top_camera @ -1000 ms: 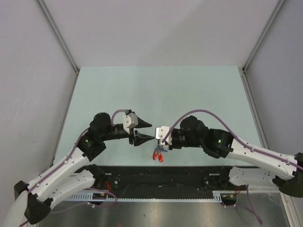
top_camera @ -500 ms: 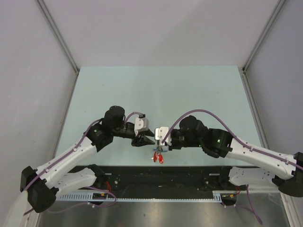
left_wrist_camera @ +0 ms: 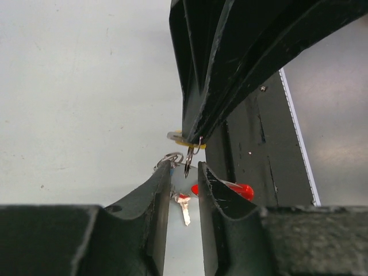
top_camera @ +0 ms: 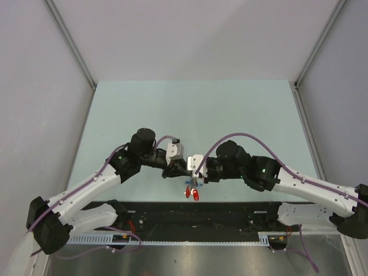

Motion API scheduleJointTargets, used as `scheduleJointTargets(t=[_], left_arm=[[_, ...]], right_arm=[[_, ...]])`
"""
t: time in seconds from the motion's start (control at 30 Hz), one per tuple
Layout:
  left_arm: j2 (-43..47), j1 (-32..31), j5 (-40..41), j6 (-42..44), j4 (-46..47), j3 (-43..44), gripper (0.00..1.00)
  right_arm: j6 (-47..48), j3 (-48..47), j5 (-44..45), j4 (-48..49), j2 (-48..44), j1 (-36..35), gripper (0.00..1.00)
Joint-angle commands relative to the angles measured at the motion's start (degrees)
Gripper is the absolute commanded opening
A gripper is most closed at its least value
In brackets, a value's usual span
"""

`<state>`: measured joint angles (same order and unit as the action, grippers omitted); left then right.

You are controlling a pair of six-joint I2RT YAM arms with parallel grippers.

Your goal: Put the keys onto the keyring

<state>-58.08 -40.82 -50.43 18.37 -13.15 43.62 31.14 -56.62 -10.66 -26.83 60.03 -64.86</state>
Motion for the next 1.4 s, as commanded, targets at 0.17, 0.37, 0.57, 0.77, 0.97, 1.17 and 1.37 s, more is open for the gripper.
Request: scheduleJointTargets(t=[0.17, 0.37, 0.57, 0.77, 0.97, 1.17, 1.37], left_arm=[[0.1, -1.5, -0.5, -4.1, 4.4, 1.2, 0.0], [5.2, -1.5, 6.4, -9.6, 7.1, -2.0, 0.0], [11.6, -1.5, 16.8, -17.9, 14.6, -6.1, 0.0], [15.5, -1.5, 23.6, -30.0, 27.9, -12.6, 0.0], [14.1, -1.8, 22.5, -40.9, 45.4, -19.0, 0.0], [14.6, -2.3, 23.5, -43.2, 47.6, -20.8, 0.0], [18.3, -2.3, 24.4, -38.5, 36.8, -20.7, 0.33]], right_arm=[[-0.7, -2.8, 0.1, 0.6, -1.1, -0.3, 0.0], [-2.2, -2.3, 3.5, 0.3, -3.9, -0.2, 0.0], [-4.2, -0.8, 4.9, 0.6, -5.0, -0.4, 0.0], [-5.8, 3.9, 5.3, 6.3, -7.0, -0.6, 0.0], [-6.6, 7.3, 3.9, 13.3, -6.5, -0.7, 0.0], [-5.6, 7.3, 4.9, 14.3, -4.9, -0.7, 0.0], [-3.2, 6.5, 4.3, 13.4, -5.7, -0.3, 0.0]])
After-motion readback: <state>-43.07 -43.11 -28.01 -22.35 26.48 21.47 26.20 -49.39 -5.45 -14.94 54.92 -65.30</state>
